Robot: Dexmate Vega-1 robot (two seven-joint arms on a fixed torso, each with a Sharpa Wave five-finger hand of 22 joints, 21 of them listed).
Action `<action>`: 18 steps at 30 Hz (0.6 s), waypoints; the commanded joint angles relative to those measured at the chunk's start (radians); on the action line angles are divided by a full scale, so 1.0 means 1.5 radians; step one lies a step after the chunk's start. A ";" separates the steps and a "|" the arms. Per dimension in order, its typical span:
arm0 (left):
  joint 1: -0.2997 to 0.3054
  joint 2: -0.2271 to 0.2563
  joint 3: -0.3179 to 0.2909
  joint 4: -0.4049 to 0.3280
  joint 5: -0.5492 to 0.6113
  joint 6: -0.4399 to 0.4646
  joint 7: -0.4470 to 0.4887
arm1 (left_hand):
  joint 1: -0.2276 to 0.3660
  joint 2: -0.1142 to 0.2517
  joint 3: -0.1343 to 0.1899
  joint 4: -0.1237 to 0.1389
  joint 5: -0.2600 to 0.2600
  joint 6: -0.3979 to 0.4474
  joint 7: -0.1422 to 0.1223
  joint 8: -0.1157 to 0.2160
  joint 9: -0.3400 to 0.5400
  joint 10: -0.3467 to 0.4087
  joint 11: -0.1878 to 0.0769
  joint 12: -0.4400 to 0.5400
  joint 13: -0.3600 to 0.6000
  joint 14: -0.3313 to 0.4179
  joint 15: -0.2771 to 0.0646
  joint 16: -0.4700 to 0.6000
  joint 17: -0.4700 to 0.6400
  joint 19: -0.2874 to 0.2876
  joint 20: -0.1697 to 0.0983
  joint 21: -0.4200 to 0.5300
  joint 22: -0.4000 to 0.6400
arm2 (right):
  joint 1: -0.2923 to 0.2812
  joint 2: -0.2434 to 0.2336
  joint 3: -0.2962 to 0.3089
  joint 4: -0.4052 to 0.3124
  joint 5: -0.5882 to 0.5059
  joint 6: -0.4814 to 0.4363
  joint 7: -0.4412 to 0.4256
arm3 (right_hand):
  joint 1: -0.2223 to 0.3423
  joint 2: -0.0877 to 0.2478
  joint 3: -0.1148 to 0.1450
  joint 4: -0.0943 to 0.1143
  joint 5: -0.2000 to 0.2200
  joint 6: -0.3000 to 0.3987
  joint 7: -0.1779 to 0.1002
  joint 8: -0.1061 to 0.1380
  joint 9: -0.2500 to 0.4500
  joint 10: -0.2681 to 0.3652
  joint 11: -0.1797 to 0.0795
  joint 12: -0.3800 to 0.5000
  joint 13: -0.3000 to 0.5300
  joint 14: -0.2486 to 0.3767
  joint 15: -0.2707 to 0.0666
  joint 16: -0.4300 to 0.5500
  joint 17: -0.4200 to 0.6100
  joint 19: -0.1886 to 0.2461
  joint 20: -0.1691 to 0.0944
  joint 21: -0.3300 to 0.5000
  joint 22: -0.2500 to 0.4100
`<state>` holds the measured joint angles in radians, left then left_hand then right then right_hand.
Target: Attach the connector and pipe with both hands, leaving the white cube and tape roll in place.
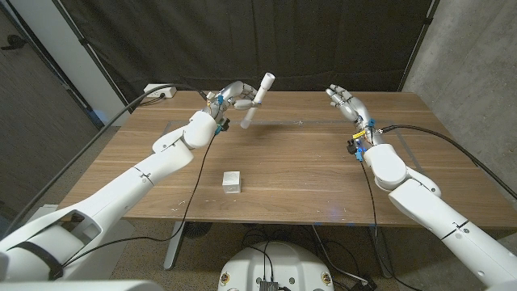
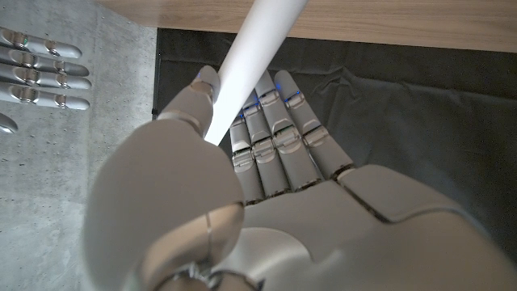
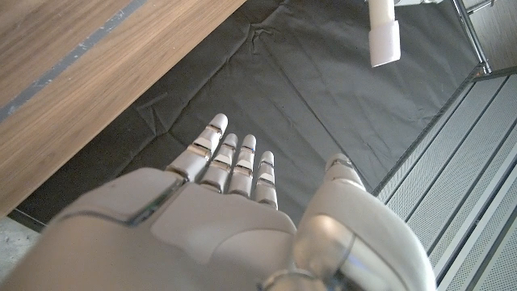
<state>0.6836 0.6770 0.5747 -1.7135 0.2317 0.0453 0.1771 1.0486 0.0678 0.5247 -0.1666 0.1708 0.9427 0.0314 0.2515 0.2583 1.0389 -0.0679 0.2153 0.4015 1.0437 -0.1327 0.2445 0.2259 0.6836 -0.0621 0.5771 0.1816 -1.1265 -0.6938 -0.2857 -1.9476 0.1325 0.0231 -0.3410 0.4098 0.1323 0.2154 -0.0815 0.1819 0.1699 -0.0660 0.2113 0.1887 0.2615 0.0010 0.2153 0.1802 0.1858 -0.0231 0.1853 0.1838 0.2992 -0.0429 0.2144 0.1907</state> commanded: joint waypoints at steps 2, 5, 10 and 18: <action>0.024 0.015 -0.022 -0.009 -0.020 0.025 0.026 | 0.026 0.034 0.044 0.042 0.003 0.018 0.011 0.004 0.002 0.025 -0.025 0.001 0.002 0.022 -0.025 0.002 0.001 -0.002 -0.016 0.004 0.001 | 0.012 -0.010 0.001 0.019 0.029 0.011 0.004 | -0.006 0.000 -0.001 0.003 -0.001 0.009 -0.001 0.003 0.001 0.004 -0.002 0.003 0.001 0.003 0.002 0.002 0.003 0.002 -0.029 -0.001 0.001; 0.022 0.014 -0.021 -0.003 -0.023 0.027 0.027 | 0.026 0.034 0.044 0.042 0.003 0.017 0.011 0.003 0.002 0.026 -0.025 0.001 0.002 0.021 -0.025 0.001 0.001 -0.002 -0.016 0.004 0.001 | 0.020 -0.011 -0.002 0.026 0.033 0.011 0.008 | -0.007 0.000 -0.001 0.003 -0.001 0.011 0.000 0.002 0.001 0.006 -0.002 0.003 0.001 0.003 0.003 0.002 0.003 0.004 -0.027 0.000 0.001; 0.017 0.012 -0.018 0.002 -0.025 0.033 0.029 | 0.026 0.033 0.044 0.042 0.003 0.016 0.011 0.003 0.001 0.026 -0.025 0.001 0.001 0.020 -0.023 0.001 0.001 -0.003 -0.017 0.004 0.001 | 0.035 -0.008 -0.009 0.044 0.038 0.016 0.014 | -0.007 0.000 0.000 0.003 -0.001 0.011 0.000 0.001 0.001 0.007 -0.002 0.003 0.001 0.004 0.004 0.002 0.002 0.003 -0.027 0.000 0.001; 0.014 0.014 -0.018 -0.005 -0.022 0.043 0.035 | 0.026 0.034 0.044 0.043 0.003 0.016 0.011 0.002 0.001 0.025 -0.025 0.001 0.002 0.020 -0.024 0.001 0.002 -0.004 -0.016 0.004 0.001 | 0.052 -0.006 -0.020 0.065 0.036 0.028 0.017 | -0.008 0.001 0.000 0.003 -0.001 0.014 -0.003 0.000 0.001 0.007 -0.005 0.002 0.001 0.002 0.003 0.001 0.002 0.001 -0.029 -0.001 0.001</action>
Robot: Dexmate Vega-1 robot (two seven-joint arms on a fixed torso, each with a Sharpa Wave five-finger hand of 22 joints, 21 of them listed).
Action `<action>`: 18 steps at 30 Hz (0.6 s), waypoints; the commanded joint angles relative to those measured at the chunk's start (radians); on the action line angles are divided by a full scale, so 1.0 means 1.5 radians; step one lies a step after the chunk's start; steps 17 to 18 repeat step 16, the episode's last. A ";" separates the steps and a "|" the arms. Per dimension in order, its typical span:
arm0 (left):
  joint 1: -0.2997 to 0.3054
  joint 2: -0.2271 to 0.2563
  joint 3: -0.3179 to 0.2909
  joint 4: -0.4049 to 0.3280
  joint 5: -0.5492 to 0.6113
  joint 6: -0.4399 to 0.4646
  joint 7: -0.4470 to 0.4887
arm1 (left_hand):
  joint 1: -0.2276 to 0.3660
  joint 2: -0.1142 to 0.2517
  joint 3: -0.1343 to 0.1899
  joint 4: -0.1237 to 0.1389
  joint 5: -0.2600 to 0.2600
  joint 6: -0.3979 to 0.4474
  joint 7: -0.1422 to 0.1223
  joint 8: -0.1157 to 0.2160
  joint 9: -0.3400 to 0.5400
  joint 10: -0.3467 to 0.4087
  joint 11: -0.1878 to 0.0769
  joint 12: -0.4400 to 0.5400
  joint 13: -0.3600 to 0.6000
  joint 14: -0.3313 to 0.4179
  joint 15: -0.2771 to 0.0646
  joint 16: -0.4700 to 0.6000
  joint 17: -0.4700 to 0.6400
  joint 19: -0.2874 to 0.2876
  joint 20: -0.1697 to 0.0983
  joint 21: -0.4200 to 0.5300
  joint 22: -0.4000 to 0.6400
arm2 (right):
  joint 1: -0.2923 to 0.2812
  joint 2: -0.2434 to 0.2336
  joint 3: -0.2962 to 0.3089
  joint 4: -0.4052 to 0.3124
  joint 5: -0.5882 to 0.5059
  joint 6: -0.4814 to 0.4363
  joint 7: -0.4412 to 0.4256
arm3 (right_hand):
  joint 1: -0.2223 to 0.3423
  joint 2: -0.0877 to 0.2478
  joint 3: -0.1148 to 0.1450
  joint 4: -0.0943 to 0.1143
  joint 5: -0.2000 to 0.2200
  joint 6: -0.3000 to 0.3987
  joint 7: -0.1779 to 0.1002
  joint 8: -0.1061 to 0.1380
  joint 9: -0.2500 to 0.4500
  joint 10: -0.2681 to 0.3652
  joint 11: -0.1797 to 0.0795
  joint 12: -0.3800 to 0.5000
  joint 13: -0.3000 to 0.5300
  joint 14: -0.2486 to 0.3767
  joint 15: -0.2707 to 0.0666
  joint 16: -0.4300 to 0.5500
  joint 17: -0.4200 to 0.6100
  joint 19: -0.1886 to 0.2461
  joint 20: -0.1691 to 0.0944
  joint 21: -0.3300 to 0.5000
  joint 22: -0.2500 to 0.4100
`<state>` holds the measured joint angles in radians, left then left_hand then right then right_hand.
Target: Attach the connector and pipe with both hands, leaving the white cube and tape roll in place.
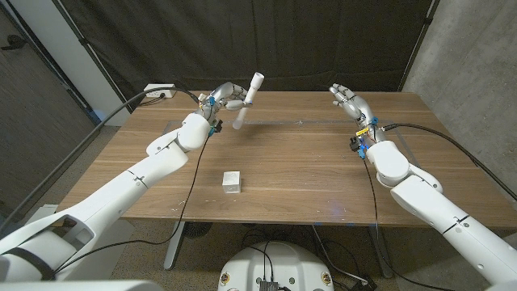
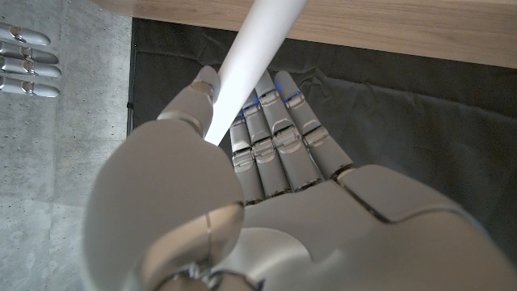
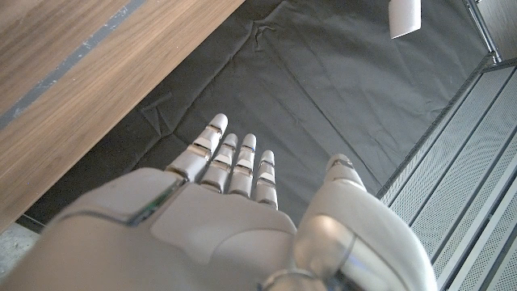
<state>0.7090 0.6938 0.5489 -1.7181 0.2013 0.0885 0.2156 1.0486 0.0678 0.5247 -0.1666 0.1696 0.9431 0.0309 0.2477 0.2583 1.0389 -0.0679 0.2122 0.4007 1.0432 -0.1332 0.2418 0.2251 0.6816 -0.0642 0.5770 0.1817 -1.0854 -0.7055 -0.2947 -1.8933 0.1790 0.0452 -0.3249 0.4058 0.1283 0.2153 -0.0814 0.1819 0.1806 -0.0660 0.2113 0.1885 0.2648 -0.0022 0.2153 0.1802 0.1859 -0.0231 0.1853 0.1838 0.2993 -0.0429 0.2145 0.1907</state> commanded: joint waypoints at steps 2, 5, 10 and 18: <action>-0.004 0.002 0.000 -0.001 -0.002 0.015 0.011 | 0.025 0.034 0.044 0.043 0.003 0.016 0.012 0.005 0.002 0.024 -0.025 0.003 0.002 0.020 -0.023 0.003 0.002 -0.002 -0.014 0.004 0.001 | 0.026 0.002 -0.015 0.031 0.004 0.015 0.005 | -0.006 0.004 0.000 0.003 -0.001 0.007 -0.003 -0.001 0.001 0.004 -0.003 0.002 0.001 0.002 0.003 0.001 0.002 0.001 -0.029 -0.001 0.001; -0.005 0.001 0.002 0.000 -0.001 0.014 0.013 | 0.025 0.034 0.044 0.043 0.003 0.016 0.012 0.005 0.001 0.024 -0.025 0.003 0.003 0.020 -0.024 0.003 0.002 -0.003 -0.014 0.004 0.001 | 0.027 0.000 -0.016 0.031 0.006 0.014 0.006 | -0.006 0.004 0.001 0.003 -0.001 0.007 -0.003 -0.001 0.001 0.005 -0.003 0.002 0.001 0.002 0.003 0.001 0.002 0.001 -0.029 -0.001 0.001; -0.009 -0.004 0.005 0.005 -0.001 0.009 0.017 | 0.025 0.034 0.044 0.043 0.004 0.014 0.012 0.004 0.002 0.024 -0.024 0.003 0.003 0.018 -0.023 0.002 0.002 -0.004 -0.014 0.004 0.001 | 0.029 -0.003 -0.017 0.032 0.002 0.018 0.004 | -0.006 0.004 0.001 0.002 -0.001 0.013 -0.001 0.001 0.001 0.006 -0.005 0.002 0.001 0.003 0.004 0.002 0.002 0.002 -0.027 -0.001 0.001; -0.011 -0.005 0.007 0.006 0.000 0.006 0.020 | 0.026 0.034 0.045 0.043 0.004 0.013 0.011 0.004 0.002 0.024 -0.026 0.003 0.004 0.017 -0.024 0.002 0.002 -0.004 -0.014 0.004 0.001 | 0.029 -0.004 -0.017 0.032 0.002 0.019 0.002 | -0.006 0.004 0.002 0.001 0.000 0.017 0.000 0.001 0.001 0.008 -0.005 0.002 0.001 0.004 0.005 0.002 0.002 0.003 -0.025 -0.001 0.001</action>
